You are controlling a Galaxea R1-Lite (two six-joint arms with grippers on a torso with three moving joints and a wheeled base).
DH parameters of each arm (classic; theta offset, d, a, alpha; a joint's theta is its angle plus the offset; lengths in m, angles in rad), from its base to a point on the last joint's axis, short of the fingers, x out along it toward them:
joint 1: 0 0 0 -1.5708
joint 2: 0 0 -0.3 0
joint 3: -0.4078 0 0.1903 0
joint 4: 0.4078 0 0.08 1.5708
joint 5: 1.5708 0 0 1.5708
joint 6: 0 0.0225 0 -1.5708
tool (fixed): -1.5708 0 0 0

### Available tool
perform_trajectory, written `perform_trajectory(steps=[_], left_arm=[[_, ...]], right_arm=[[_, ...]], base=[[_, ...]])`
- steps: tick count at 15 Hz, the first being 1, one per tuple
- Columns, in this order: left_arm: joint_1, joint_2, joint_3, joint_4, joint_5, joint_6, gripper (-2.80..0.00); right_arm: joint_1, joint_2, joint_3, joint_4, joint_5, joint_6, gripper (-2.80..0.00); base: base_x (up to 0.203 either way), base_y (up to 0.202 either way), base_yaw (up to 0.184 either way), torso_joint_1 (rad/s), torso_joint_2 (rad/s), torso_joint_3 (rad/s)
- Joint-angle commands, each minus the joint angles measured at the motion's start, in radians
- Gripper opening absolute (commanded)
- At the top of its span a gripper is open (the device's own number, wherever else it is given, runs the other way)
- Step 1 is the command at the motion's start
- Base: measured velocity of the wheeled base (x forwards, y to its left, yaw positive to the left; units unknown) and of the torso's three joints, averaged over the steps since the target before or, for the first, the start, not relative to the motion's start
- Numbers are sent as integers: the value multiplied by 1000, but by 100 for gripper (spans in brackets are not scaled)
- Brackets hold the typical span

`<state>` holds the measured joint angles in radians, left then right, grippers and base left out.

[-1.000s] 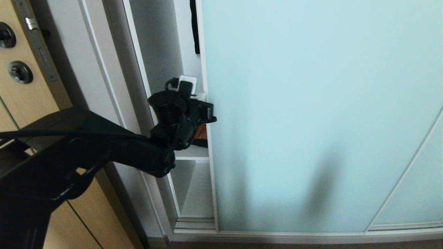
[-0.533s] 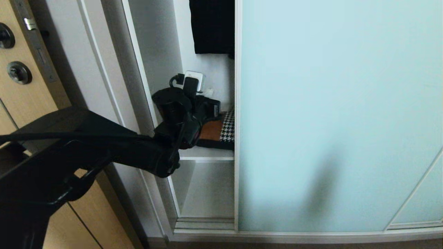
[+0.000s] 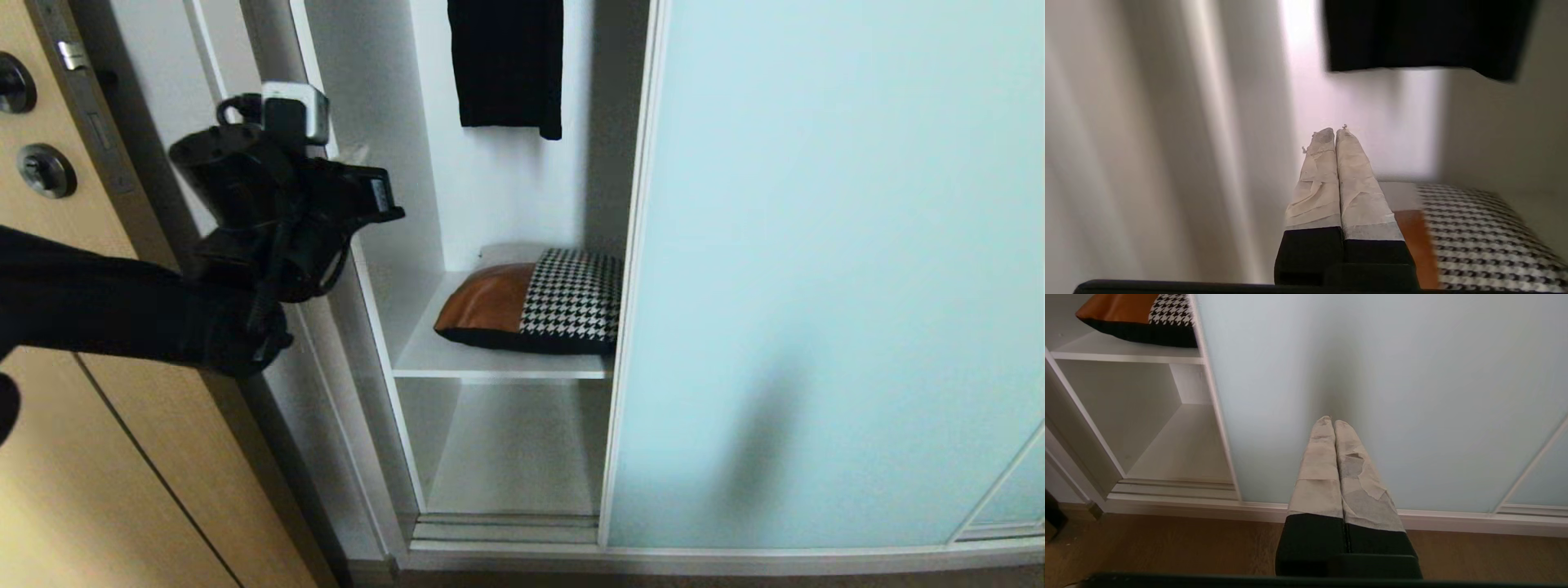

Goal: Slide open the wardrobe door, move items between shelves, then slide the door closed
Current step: Open the door

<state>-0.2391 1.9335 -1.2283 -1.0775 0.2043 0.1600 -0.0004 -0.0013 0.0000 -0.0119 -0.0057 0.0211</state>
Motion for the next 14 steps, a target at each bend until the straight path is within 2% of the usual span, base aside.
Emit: perform_trajectory(steps=[1, 4, 10, 14], left_arm=[[50, -151, 54, 29, 8, 1, -280], [116, -379, 202, 130, 37, 0, -280], [225, -903, 698, 243, 106, -23, -280], [257, -1314, 887, 456, 138, -79, -280]], right_arm=[[0, 1, 0, 0, 0, 0, -280], [0, 1, 0, 0, 0, 0, -280], [-1, 1, 0, 0, 0, 0, -280], [0, 1, 0, 0, 0, 0, -280]], base=[[0, 0, 0, 0, 0, 0], [0, 0, 0, 0, 0, 0], [0, 0, 0, 0, 0, 0], [0, 0, 0, 0, 0, 0]])
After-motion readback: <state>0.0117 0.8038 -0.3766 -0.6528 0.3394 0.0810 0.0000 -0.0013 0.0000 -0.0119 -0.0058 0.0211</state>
